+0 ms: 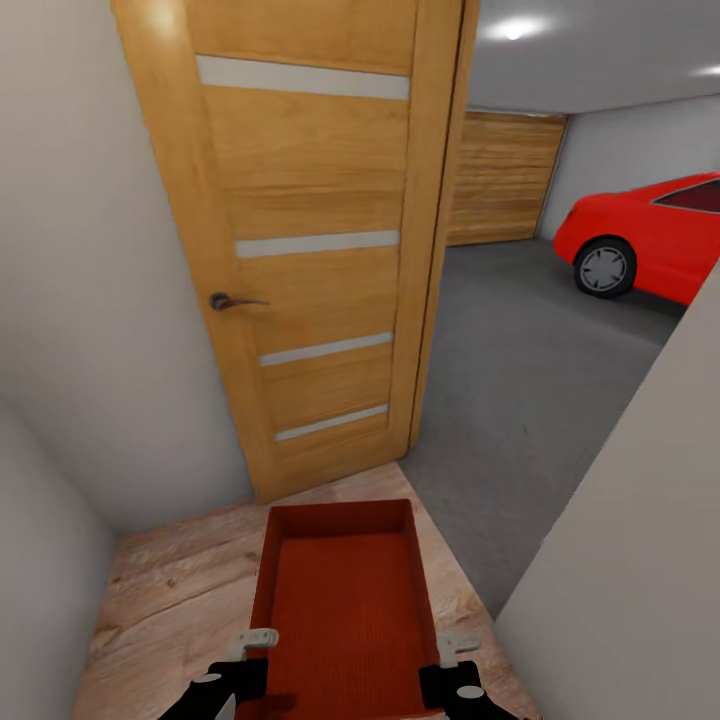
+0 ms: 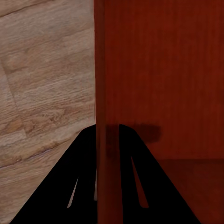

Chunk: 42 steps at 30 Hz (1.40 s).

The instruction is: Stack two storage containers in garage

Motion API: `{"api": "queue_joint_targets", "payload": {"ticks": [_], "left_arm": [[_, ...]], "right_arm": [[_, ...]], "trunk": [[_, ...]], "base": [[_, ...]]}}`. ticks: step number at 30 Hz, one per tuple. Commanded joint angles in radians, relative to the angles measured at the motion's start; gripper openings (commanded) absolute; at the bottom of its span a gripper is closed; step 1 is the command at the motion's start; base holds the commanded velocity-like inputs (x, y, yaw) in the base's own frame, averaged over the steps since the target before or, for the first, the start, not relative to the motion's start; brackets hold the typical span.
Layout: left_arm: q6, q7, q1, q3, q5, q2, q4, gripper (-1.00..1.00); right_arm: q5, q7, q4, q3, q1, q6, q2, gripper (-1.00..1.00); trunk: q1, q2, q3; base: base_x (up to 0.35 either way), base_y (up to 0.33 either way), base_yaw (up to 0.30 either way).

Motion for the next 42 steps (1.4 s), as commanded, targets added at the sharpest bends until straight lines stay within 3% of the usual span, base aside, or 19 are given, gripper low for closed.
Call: {"api": "queue_joint_targets", "payload": {"ticks": [1,10,33,42], "left_arm": [[0.007,0.009,0.0,-0.004,-0.006,0.005,-0.007,-1.0],[0.007,0.009,0.0,-0.004,-0.006,0.004,-0.007,-1.0],[0.011,0.008,0.0,-0.007,-0.008,0.003,-0.007,-1.0],[0.007,0.008,0.0,-0.008,-0.008,0.003,-0.007,-1.0]], "right_arm": [[-0.024,-0.004,0.026,-0.007,-0.001,-0.004,-0.012,-1.0],[-0.024,-0.004,0.026,-0.007,-0.001,-0.004,-0.012,-1.0],[-0.024,-0.004,0.026,-0.007,-0.001,-0.005,-0.013,-1.0],[-0.024,-0.004,0.027,-0.007,-0.001,-0.004,-0.012,-1.0]], "trunk": [[0.0,-0.001,-0.001],[0.0,-0.001,-0.001],[0.0,-0.001,-0.001],[0.0,-0.001,-0.001]], "base": [[0.0,0.0,-0.287],[0.007,0.002,-0.246],[0.277,0.163,-0.007],[0.036,0.012,-0.141]]}}
